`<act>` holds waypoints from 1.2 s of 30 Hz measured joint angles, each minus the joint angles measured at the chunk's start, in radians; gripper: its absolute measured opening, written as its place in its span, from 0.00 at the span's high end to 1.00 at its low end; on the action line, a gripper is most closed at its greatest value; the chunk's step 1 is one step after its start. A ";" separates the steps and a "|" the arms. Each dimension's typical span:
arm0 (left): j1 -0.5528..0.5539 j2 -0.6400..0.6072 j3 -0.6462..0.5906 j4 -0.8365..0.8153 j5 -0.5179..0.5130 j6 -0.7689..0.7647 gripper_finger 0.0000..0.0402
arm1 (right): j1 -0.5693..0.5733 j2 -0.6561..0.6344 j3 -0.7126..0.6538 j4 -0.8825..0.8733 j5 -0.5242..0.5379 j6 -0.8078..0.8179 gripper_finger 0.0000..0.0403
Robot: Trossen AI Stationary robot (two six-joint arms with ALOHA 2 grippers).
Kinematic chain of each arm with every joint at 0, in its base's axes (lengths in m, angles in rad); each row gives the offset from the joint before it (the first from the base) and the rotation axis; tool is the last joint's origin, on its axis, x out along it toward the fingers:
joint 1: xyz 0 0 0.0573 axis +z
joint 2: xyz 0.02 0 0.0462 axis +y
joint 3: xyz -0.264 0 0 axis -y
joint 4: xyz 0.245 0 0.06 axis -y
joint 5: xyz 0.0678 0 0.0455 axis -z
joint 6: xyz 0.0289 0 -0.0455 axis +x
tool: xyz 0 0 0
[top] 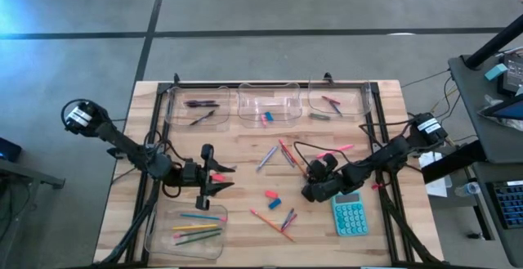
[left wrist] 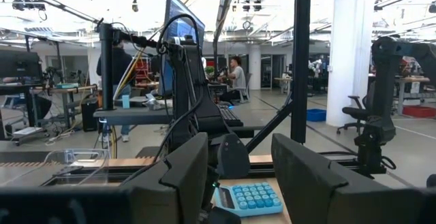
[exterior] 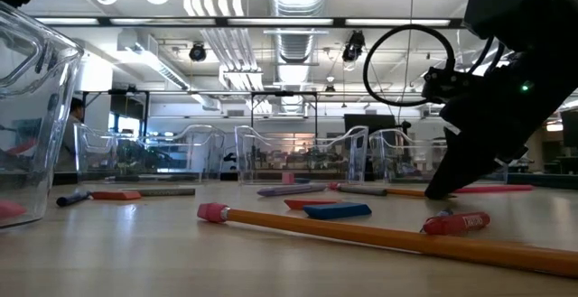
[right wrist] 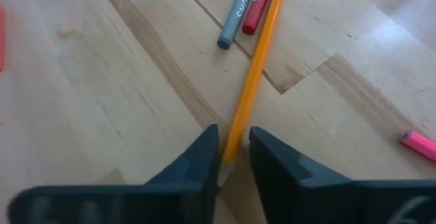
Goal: Sort crayons/erasers/pens/pencils in bins
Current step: Put the orange pencil into the bottom transparent bin
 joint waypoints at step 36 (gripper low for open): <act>0.110 0.074 0.013 -0.153 0.016 -0.221 0.57 | 0.143 -0.252 -0.005 0.534 0.266 -0.406 0.97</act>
